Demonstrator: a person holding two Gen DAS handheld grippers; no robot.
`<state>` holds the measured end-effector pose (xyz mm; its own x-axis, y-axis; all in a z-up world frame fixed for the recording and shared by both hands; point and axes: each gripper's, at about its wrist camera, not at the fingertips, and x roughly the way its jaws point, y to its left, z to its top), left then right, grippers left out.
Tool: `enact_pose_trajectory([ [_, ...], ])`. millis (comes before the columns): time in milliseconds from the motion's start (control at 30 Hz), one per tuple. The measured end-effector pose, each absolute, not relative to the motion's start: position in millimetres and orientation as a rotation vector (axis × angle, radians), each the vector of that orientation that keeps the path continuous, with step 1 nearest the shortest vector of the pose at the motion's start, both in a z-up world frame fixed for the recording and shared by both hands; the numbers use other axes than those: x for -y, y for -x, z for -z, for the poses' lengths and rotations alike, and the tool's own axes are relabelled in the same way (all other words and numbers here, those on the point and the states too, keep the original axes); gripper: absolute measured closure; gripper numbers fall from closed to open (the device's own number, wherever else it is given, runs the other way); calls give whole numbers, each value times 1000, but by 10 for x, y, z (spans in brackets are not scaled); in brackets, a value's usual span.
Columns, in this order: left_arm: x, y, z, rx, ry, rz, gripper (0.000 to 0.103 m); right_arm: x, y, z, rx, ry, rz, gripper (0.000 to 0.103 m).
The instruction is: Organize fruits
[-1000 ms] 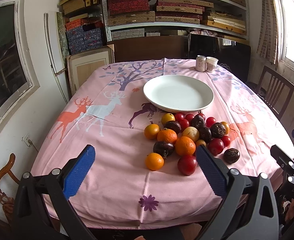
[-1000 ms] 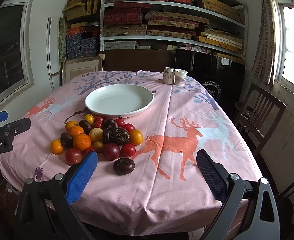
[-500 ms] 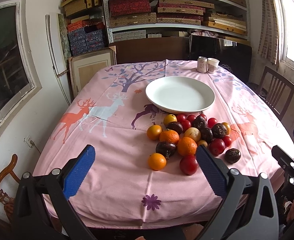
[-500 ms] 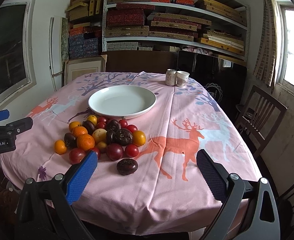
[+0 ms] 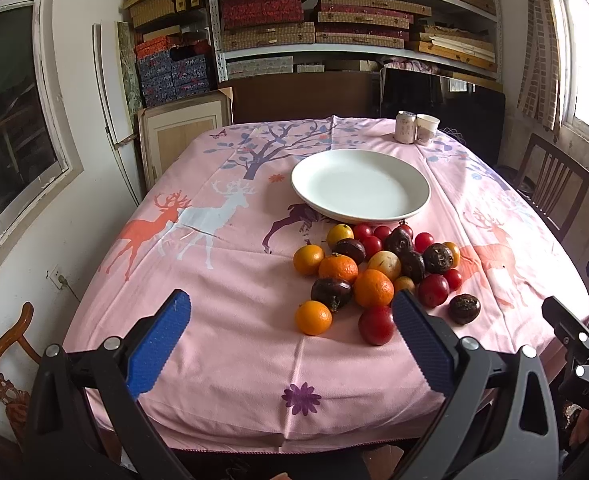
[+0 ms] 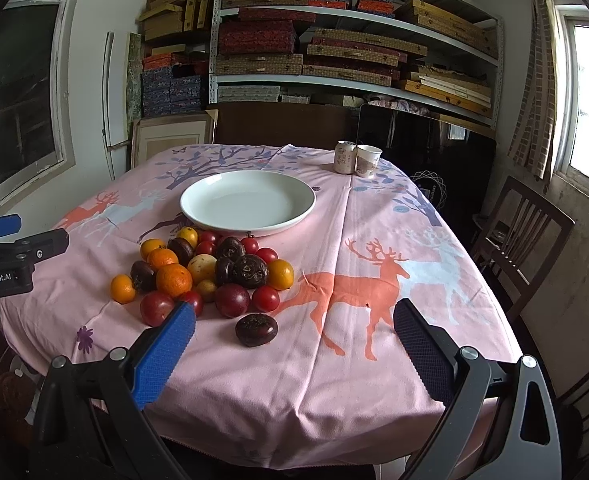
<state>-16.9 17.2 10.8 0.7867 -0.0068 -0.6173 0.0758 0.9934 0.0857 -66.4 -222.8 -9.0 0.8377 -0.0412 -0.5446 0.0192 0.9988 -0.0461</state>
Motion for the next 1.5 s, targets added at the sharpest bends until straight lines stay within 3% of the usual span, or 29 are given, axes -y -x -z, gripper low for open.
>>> enact_pose_trajectory([
  [1033,-137,130,19,-688,-124,19,4,2270,652,240,-597,-5,-9,4],
  [1500,177,-145,879,-792,-262,62,4,2580,576,641,-668,-72,-33,4],
])
